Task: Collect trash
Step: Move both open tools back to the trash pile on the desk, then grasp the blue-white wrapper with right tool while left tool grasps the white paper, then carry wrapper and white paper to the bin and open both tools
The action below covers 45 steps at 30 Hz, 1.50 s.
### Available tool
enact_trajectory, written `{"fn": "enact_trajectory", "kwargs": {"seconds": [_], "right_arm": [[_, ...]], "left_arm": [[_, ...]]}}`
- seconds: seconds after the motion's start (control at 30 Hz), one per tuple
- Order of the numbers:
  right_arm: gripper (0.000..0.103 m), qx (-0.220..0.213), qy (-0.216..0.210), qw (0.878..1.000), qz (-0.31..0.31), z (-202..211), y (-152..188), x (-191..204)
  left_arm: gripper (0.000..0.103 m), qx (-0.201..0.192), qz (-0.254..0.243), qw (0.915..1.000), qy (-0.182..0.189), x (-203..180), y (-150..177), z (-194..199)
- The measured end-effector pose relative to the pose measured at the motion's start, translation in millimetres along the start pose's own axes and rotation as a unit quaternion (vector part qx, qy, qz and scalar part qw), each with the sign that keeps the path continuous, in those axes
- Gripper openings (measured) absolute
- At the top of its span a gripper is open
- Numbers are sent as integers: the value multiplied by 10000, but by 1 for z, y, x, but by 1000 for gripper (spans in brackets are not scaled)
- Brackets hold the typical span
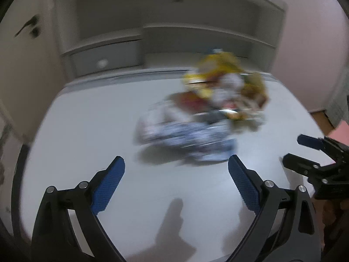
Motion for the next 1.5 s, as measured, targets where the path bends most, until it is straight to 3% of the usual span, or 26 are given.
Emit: {"fn": "enact_trajectory", "kwargs": {"seconds": [0.13,0.37,0.4,0.53,0.77,0.9,1.1,1.37,1.4,1.47,1.5], "right_arm": [[89,165,-147,9967,785,-41,-22,57],[83,400,192,9830,1782,-95,-42,101],[79,432,238,9816,1843,-100,-43,105],[45,474,403,9779,1995,-111,-45,109],[39,222,-182,9895,1419,-73,-54,106],[39,76,-285,9952,933,-45,-51,87],[39,-10,-6,9992,408,-11,-34,45],[39,-12,432,9991,-22,23,1,-6],[39,-15,465,9989,-51,27,5,-10],[39,-24,547,9984,-127,35,14,-21],[39,-27,585,9982,-164,39,18,-26]], "left_arm": [[93,100,248,9993,-258,52,16,0],[93,212,553,9972,-467,107,29,-2],[93,222,570,9970,-476,108,27,-4],[93,244,623,9965,-504,119,25,-10],[93,246,531,9979,-296,108,6,-26],[93,252,404,9989,-19,84,-18,-46],[93,471,206,9982,295,37,-50,-92],[92,738,187,9969,208,8,-64,-131],[90,774,207,9966,208,8,-63,-133],[69,675,193,9975,118,9,-67,-133],[48,676,169,9975,80,9,-68,-133]]}}
Point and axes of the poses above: each gripper's, at about its wrist camera, not at the fingertips, and z roughly against the way its jaws point, x to its left, y to its underside, the point moved 7 cm from there along -z, roughly the way its jaws point, and after that the axes turned 6 degrees about -y, right-handed, at the moved point
